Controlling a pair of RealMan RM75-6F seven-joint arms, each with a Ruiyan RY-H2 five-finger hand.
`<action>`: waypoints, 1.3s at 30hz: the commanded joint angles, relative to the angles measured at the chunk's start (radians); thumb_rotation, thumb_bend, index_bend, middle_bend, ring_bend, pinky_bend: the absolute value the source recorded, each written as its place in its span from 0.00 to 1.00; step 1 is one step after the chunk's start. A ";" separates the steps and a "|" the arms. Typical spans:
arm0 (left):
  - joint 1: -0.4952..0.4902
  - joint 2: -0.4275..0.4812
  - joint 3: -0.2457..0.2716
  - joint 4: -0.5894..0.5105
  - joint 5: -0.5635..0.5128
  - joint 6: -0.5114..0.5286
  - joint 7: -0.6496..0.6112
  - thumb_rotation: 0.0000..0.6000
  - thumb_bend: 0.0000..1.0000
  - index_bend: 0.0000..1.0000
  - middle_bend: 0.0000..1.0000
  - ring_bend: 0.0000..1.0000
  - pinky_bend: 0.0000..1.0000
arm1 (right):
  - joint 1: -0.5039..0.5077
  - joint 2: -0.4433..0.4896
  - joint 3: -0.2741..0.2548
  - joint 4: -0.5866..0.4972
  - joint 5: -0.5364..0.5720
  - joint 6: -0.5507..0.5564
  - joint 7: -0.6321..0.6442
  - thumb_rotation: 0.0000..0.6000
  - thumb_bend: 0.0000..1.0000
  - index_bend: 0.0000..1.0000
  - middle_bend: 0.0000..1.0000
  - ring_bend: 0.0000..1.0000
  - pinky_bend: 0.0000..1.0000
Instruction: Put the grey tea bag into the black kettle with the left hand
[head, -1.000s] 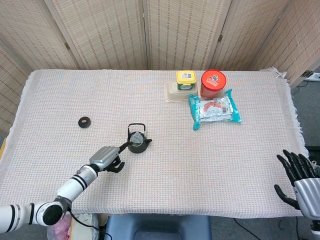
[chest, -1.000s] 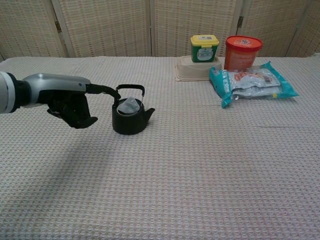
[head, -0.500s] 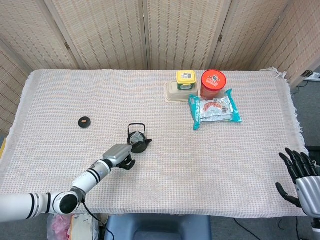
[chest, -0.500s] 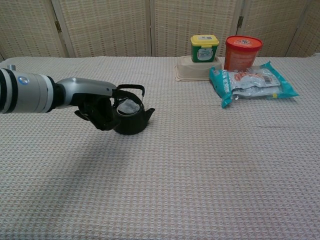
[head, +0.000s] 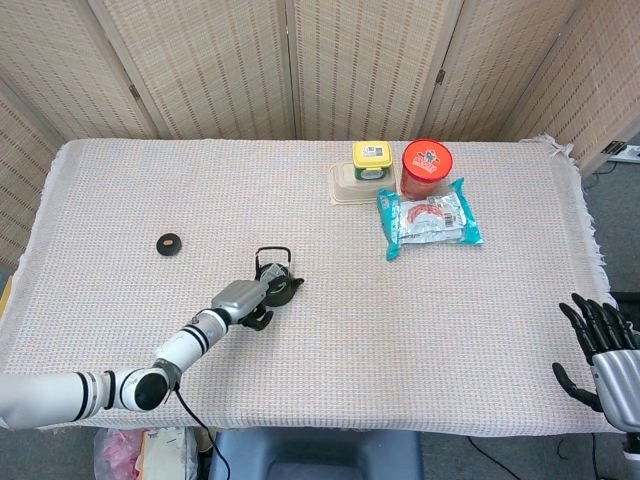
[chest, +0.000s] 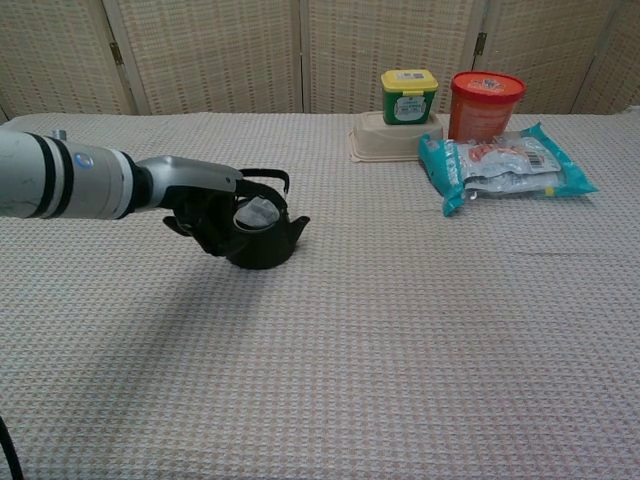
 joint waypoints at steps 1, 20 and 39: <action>0.005 -0.002 0.006 0.019 0.012 -0.007 -0.015 1.00 0.62 0.00 1.00 0.98 1.00 | 0.001 -0.001 0.001 -0.001 0.003 -0.004 -0.005 1.00 0.27 0.00 0.00 0.00 0.00; 0.027 -0.032 0.015 0.126 0.088 -0.066 -0.106 1.00 0.62 0.00 1.00 0.98 1.00 | 0.011 -0.009 0.009 -0.011 0.027 -0.030 -0.035 1.00 0.27 0.00 0.00 0.00 0.00; 0.063 -0.046 0.018 0.135 0.165 -0.073 -0.163 1.00 0.62 0.00 1.00 0.98 1.00 | 0.010 -0.012 0.006 -0.014 0.019 -0.024 -0.045 1.00 0.27 0.00 0.00 0.00 0.00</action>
